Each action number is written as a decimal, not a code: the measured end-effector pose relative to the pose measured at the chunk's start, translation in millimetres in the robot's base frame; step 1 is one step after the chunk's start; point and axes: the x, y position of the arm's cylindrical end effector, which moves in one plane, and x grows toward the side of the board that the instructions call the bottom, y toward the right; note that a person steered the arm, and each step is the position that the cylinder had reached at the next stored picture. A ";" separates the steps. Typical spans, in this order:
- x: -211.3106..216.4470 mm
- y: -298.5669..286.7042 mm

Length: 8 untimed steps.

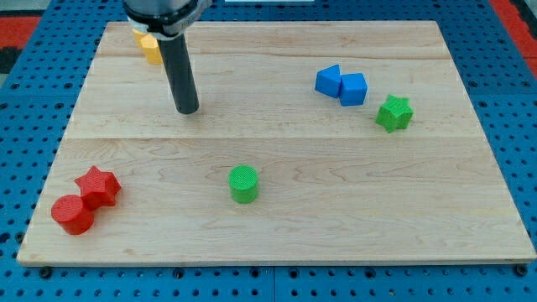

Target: Push the green circle closer to the green star

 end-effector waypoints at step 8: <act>145.0 101.3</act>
